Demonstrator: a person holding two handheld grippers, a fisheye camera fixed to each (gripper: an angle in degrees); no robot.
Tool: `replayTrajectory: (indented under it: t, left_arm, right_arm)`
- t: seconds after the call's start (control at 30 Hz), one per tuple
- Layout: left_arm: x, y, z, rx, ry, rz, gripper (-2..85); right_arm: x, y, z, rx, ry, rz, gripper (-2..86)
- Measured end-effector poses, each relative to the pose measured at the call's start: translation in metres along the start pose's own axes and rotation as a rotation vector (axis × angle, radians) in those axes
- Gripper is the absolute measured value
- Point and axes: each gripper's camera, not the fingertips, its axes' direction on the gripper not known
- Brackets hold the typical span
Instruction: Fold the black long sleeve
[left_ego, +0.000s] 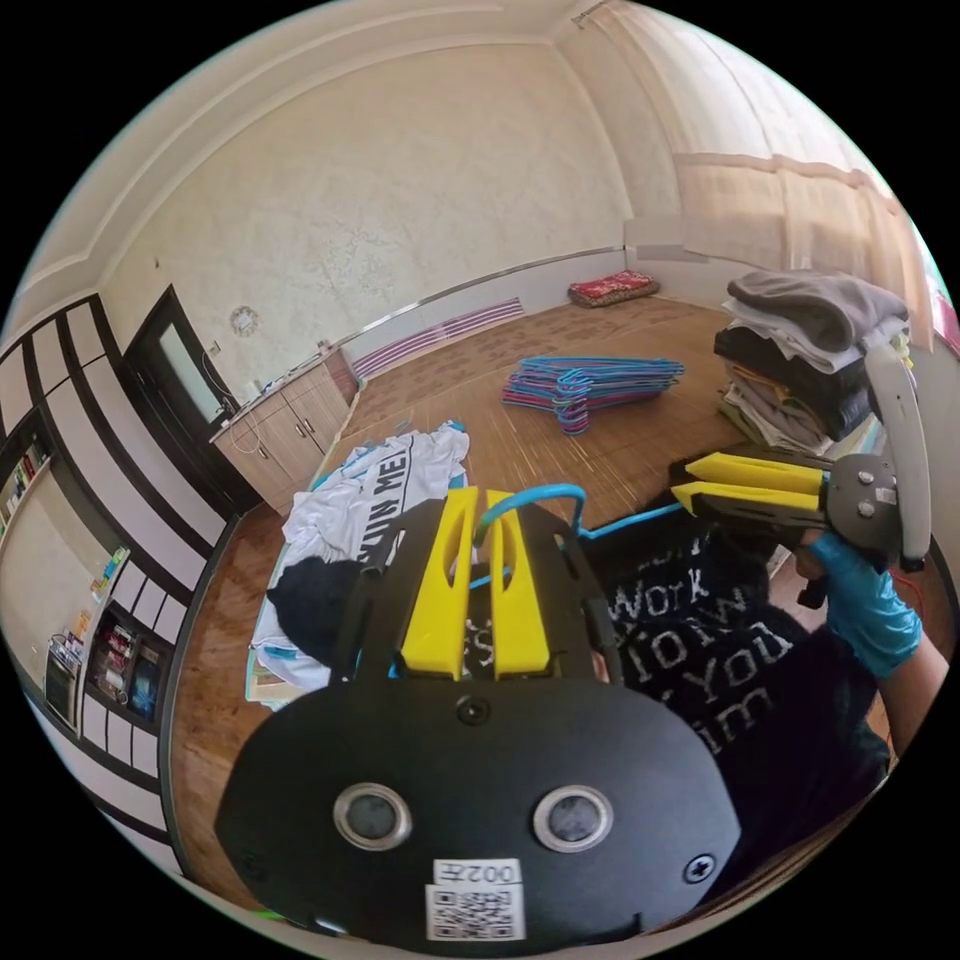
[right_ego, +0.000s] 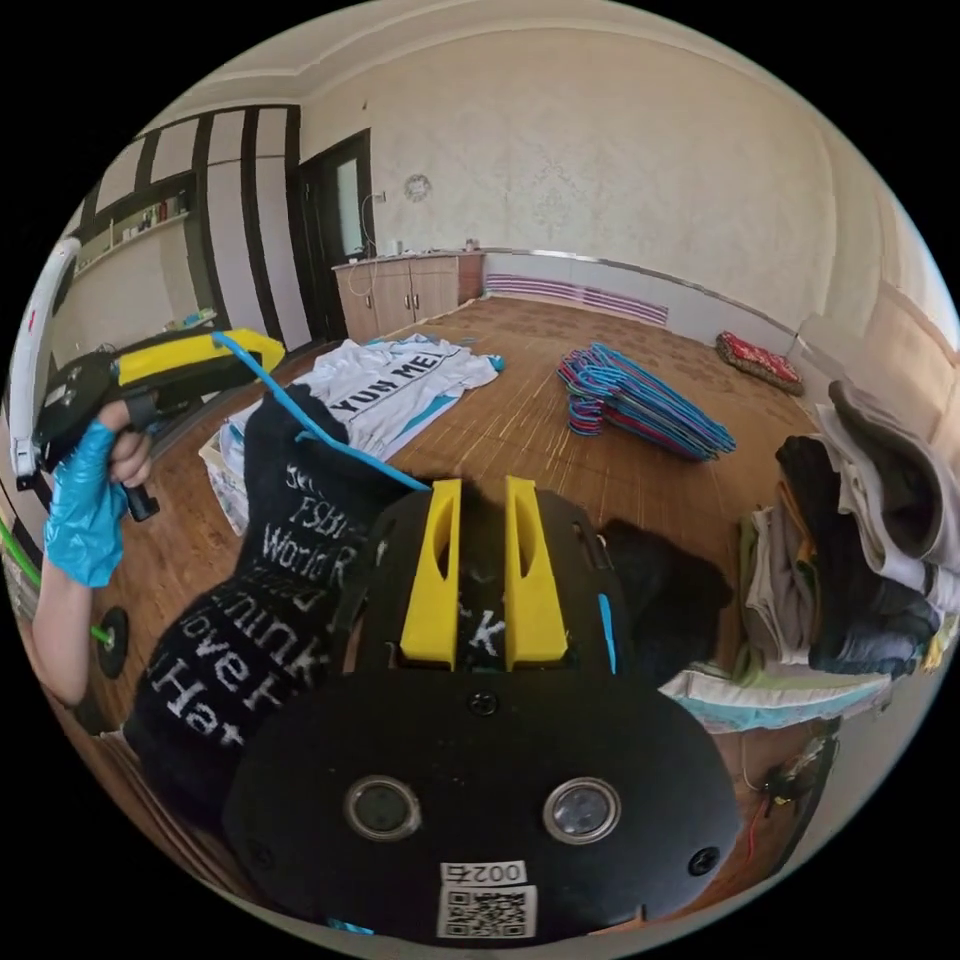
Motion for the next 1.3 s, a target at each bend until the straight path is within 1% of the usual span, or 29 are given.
replayTrajectory:
  t: [0.1, 0.17, 0.2, 0.37, 0.67, 0.9, 0.97, 1.03, 1.07, 1.1, 1.13, 1.17, 1.2, 1.27, 1.3]
  left_arm:
    - [0.002, 0.003, -0.002, 0.010, -0.015, -0.004, -0.8]
    - [0.002, 0.004, -0.004, 0.024, -0.023, -0.018, -0.8]
    - [0.001, 0.005, -0.005, 0.031, -0.028, -0.025, -0.8]
    - [-0.005, 0.007, -0.005, 0.025, -0.044, -0.051, -0.9]
    - [-0.019, 0.004, 0.007, -0.011, -0.050, -0.066, -1.0]
    - [-0.028, 0.000, 0.017, -0.046, -0.039, -0.079, -1.0]
    - [-0.030, -0.001, 0.019, -0.053, -0.036, -0.081, -1.0]
    - [-0.032, -0.003, 0.020, -0.060, -0.040, -0.082, -0.9]
    - [-0.033, -0.003, 0.020, -0.060, -0.064, -0.088, -0.9]
    - [-0.038, -0.003, 0.017, -0.044, -0.186, -0.120, -0.9]
    - [-0.054, -0.003, 0.013, -0.030, -0.222, -0.155, -0.9]
    - [-0.066, -0.004, 0.012, -0.020, -0.156, -0.195, -0.9]
    - [-0.086, -0.005, 0.014, -0.033, -0.063, -0.240, -0.9]
    - [-0.097, -0.009, 0.017, -0.052, -0.074, -0.232, -0.9]
    - [-0.098, -0.012, 0.017, -0.050, -0.050, -0.223, -0.9]
  right_arm:
    - [-0.012, 0.006, 0.002, -0.009, 0.089, -0.078, 1.2]
    - [-0.022, 0.011, 0.005, -0.007, 0.162, -0.156, 0.0]
    - [-0.028, 0.014, 0.007, -0.001, 0.211, -0.184, -0.4]
    - [-0.030, 0.021, 0.014, -0.008, 0.288, -0.216, -0.9]
    - [-0.018, 0.038, 0.017, -0.033, 0.287, -0.189, -0.9]
    - [0.002, 0.048, 0.020, -0.062, 0.208, -0.107, -0.9]
    - [0.004, 0.051, 0.020, -0.067, 0.215, -0.108, -0.9]
    - [0.005, 0.054, 0.022, -0.079, 0.256, -0.122, -0.9]
    - [0.007, 0.058, 0.028, -0.136, 0.352, -0.124, -0.9]
    - [0.019, 0.069, 0.043, -0.272, 0.561, -0.098, -0.9]
    - [0.027, 0.076, 0.046, -0.283, 0.570, -0.078, -0.9]
    - [0.047, 0.088, 0.039, -0.272, 0.442, 0.030, -0.9]
    - [0.063, 0.096, 0.028, -0.240, 0.366, 0.133, -0.8]
    - [0.073, 0.100, 0.013, -0.173, 0.335, 0.167, -0.6]
    - [0.075, 0.097, 0.005, -0.146, 0.291, 0.151, -0.4]
